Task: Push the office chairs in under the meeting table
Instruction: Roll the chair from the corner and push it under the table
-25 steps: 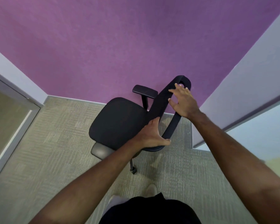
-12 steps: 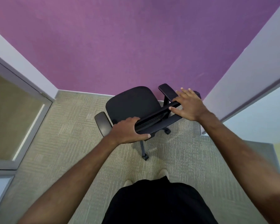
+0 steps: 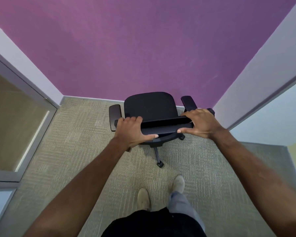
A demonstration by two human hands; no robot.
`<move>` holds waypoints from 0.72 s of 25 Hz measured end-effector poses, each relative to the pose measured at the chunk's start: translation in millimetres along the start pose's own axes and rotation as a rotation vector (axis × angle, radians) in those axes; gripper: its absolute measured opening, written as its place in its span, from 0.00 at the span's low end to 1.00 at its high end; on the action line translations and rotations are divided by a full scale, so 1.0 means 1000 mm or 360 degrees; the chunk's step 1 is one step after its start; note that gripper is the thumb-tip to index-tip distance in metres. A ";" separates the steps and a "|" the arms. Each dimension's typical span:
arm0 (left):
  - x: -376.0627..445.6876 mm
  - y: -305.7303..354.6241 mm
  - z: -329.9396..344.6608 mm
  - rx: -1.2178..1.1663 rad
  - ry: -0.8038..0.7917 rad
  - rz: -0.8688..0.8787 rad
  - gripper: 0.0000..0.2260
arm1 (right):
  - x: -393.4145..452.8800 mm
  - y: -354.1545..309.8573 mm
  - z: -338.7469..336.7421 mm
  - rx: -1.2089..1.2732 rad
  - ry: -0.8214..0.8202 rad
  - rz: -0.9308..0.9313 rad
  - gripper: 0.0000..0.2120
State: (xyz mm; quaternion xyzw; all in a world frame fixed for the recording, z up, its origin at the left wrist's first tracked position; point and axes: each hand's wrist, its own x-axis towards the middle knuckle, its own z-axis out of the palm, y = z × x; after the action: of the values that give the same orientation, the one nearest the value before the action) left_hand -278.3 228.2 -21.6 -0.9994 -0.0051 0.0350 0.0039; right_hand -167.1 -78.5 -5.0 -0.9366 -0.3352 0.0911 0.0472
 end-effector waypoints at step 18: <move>-0.121 -0.038 0.007 0.0081 0.0032 0.0459 0.51 | -0.141 -0.134 0.063 -0.0125 0.0327 0.0334 0.53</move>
State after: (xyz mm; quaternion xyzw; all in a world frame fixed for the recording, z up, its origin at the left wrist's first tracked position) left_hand -400.1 264.9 -19.8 -0.9896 0.1394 0.0253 0.0242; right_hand -369.7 -62.8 -27.1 -0.9720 -0.2320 -0.0140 0.0346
